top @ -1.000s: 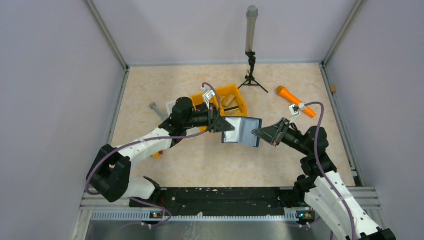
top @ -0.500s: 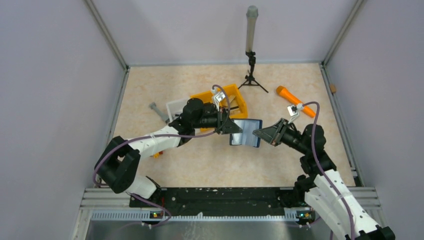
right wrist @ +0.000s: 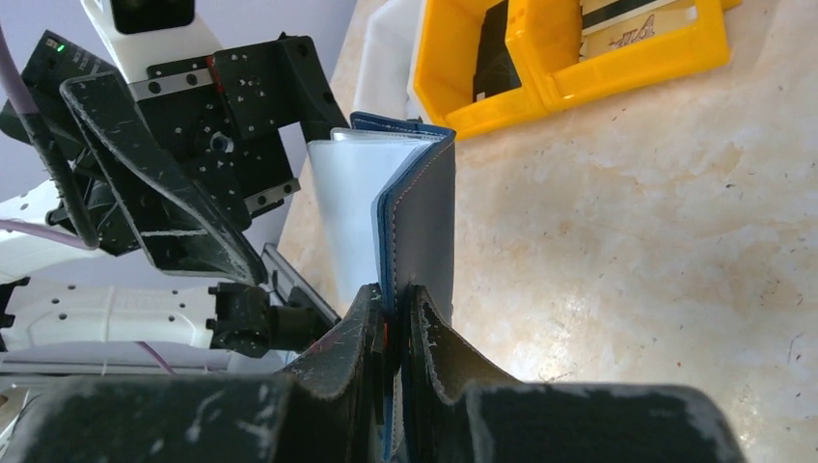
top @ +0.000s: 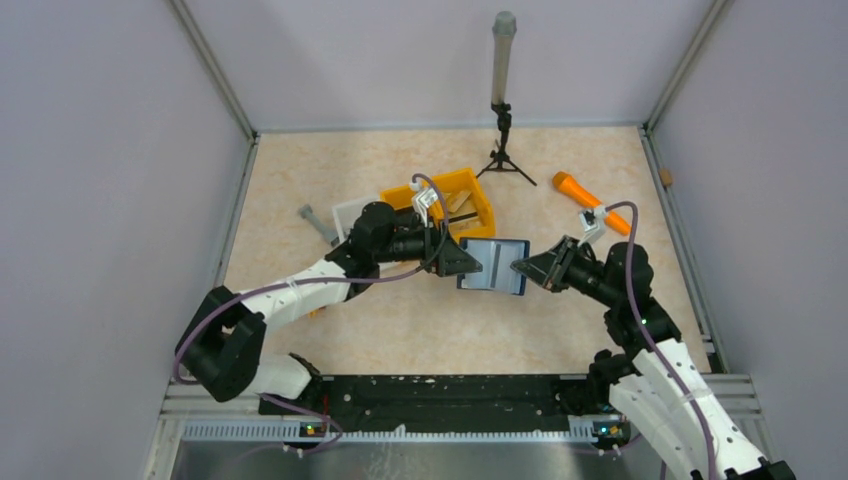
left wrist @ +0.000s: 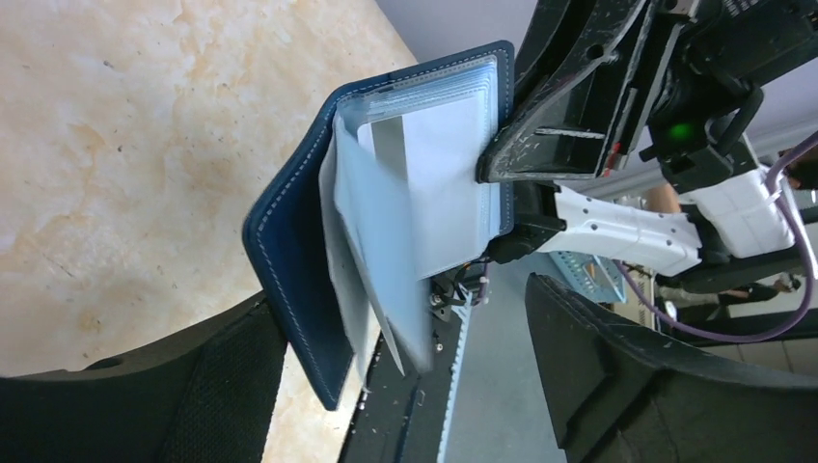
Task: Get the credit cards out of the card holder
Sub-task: Remove the credit card from the card holder.
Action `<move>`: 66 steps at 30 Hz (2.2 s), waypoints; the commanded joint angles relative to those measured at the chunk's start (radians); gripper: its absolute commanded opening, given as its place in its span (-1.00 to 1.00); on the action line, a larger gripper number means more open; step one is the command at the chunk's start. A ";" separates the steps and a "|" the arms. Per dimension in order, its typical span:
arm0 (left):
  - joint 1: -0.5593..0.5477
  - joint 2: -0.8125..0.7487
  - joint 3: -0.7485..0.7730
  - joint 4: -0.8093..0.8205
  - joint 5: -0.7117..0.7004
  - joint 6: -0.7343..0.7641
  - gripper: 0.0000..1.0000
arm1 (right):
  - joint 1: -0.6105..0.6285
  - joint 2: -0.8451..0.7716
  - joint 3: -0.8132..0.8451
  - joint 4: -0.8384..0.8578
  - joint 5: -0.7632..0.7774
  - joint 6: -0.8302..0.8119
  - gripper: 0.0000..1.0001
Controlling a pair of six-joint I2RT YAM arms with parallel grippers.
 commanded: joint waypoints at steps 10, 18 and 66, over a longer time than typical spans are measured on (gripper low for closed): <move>-0.019 -0.012 0.020 0.033 -0.001 0.050 0.64 | 0.003 -0.012 0.009 0.195 -0.115 0.100 -1.00; 0.063 -0.066 -0.047 0.074 0.032 0.024 -0.74 | 0.002 -0.013 -0.030 0.280 -0.171 0.135 -1.00; 0.029 -0.034 -0.193 0.818 0.141 -0.467 -1.00 | 0.001 0.150 -0.179 0.725 -0.269 0.279 -0.76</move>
